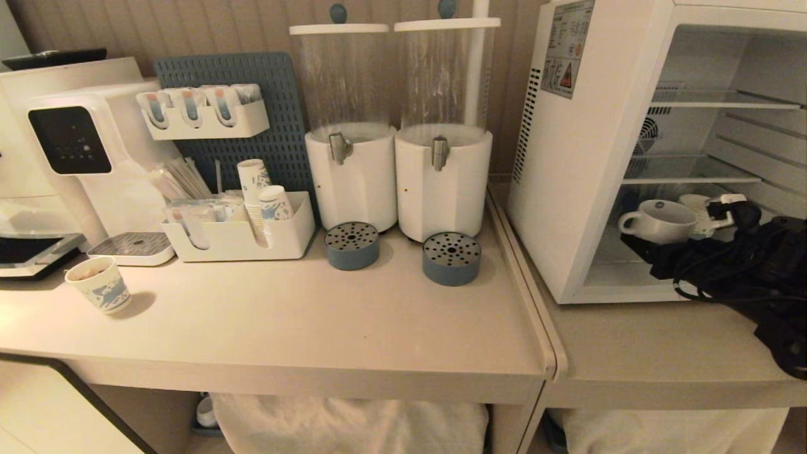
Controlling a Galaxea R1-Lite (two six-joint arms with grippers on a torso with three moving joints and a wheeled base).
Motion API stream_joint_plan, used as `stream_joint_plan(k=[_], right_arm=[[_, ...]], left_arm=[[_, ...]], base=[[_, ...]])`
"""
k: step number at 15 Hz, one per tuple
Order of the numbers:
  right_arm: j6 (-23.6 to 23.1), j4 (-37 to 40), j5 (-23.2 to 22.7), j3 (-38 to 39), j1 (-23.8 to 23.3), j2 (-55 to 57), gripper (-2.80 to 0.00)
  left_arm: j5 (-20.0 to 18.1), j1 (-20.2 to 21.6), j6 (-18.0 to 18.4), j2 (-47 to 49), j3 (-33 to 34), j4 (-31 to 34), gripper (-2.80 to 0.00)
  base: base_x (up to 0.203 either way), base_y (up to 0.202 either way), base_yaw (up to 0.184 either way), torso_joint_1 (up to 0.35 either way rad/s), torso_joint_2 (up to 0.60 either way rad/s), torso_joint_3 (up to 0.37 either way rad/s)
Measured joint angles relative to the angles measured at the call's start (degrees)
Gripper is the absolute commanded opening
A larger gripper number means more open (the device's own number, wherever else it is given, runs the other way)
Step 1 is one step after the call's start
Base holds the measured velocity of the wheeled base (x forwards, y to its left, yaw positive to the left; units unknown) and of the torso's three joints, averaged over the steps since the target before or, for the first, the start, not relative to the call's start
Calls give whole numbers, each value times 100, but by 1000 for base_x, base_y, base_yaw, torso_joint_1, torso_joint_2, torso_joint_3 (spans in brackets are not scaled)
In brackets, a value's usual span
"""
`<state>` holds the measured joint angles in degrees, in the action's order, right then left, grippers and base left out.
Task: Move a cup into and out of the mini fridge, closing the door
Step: Put the ceramic cup in the freezer
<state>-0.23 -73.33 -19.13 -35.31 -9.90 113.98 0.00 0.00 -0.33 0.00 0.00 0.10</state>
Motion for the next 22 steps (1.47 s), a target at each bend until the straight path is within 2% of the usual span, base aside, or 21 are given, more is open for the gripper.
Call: stream_joint_plan(k=[2,5,17,22], right_arm=[[-2,-562,3,34,75,278,-280],[-4,-603,41,-25,247,521,-280],[-111,101,204,-1043,315,1286,-280],[-147,392,455,-1546,345,1636,-280]], left_arm=[[0,0,2,0,0,0,-280],[0,0,-7,0,0,0,-280],[0,0,-9,0,0,0,-280],[0,0,-9,0,0,0,-280]], base=[[0,0,0,0,0,0],[0,0,0,0,0,0],[0,0,0,0,0,0],[0,0,0,0,0,0]])
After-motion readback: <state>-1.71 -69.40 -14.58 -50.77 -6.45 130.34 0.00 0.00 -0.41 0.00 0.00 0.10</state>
